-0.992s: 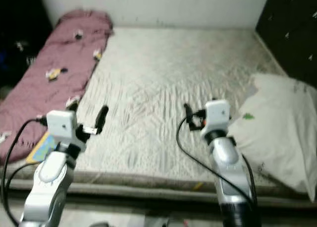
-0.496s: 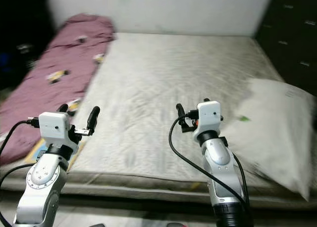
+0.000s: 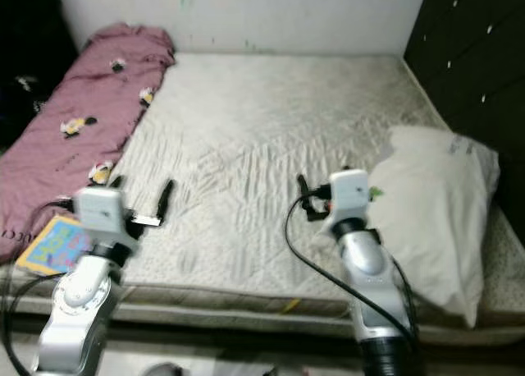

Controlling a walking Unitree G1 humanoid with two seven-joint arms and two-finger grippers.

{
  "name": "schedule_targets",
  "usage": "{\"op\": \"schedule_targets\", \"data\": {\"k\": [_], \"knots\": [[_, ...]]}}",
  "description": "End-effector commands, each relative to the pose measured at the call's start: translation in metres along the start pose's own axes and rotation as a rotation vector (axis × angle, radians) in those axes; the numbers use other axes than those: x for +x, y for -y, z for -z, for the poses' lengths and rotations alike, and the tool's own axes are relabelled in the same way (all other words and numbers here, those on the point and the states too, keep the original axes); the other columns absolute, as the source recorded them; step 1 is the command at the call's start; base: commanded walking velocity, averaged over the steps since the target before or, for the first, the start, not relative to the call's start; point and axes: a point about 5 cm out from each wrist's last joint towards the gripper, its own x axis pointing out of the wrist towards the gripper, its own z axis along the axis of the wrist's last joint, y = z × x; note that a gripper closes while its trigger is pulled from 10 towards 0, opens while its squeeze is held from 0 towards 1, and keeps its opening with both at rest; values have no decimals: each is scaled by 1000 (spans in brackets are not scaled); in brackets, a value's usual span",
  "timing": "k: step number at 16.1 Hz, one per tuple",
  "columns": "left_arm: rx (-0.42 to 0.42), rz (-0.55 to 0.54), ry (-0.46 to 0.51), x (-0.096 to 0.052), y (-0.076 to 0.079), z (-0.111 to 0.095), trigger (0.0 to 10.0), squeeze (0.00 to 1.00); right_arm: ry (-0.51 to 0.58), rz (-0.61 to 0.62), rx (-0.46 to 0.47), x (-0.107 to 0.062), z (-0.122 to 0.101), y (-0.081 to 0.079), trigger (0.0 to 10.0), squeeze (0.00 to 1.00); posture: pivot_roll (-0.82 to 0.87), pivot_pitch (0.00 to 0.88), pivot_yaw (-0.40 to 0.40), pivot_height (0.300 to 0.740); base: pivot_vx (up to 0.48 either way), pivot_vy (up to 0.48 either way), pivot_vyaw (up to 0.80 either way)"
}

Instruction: Clean up the room

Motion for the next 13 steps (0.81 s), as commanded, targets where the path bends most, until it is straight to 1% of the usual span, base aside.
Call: {"op": "schedule_targets", "data": {"k": [1, 11, 12, 13], "knots": [[12, -12, -11, -1, -6, 1, 10000, 0, 17, -20, 0, 3, -4, -4, 10000, 0, -61, 0, 4, 740, 0, -480, 0], [7, -15, -14, -1, -5, 2, 10000, 0, 17, -23, -7, 3, -3, -4, 10000, 0, -60, 0, 1, 740, 0, -480, 0], [9, -16, -14, -1, -4, 2, 10000, 0, 17, -24, -7, 3, -3, -4, 10000, 0, -60, 0, 1, 740, 0, -386, 0], [7, -15, -11, -1, -4, 2, 10000, 0, 17, -24, -6, 3, -3, -4, 10000, 0, -60, 0, 1, 740, 0, 0, 0]]}}
